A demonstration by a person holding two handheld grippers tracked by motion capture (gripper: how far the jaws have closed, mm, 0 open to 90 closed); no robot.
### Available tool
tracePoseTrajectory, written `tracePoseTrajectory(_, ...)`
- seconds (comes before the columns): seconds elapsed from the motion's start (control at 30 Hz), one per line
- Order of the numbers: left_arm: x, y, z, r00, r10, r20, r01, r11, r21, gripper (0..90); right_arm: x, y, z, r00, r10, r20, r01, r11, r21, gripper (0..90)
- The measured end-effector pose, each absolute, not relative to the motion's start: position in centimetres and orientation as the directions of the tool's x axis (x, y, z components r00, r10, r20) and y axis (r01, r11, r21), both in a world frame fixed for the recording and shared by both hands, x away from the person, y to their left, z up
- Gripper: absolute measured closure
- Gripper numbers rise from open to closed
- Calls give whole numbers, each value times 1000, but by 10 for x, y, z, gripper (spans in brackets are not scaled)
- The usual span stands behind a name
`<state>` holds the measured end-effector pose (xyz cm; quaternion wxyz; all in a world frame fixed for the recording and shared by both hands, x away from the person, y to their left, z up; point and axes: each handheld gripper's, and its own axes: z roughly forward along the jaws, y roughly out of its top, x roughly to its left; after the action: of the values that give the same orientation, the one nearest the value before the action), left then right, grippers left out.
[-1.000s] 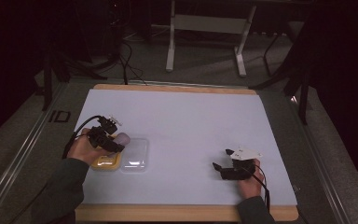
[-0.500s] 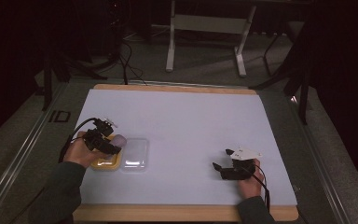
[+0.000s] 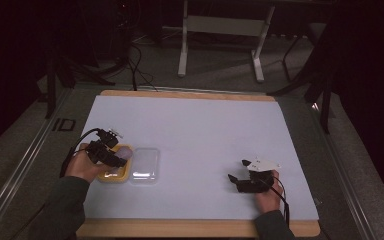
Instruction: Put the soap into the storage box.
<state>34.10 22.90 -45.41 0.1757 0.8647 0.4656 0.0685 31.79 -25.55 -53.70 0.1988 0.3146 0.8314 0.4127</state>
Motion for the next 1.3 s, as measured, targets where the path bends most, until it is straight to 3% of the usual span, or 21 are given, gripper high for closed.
tracePoseTrajectory(1.3, 333, 235, -471, 422, 906, -33, 858, -387, 336, 496, 318, -256, -537, -723, 687, -72, 358, 461, 812, 206)
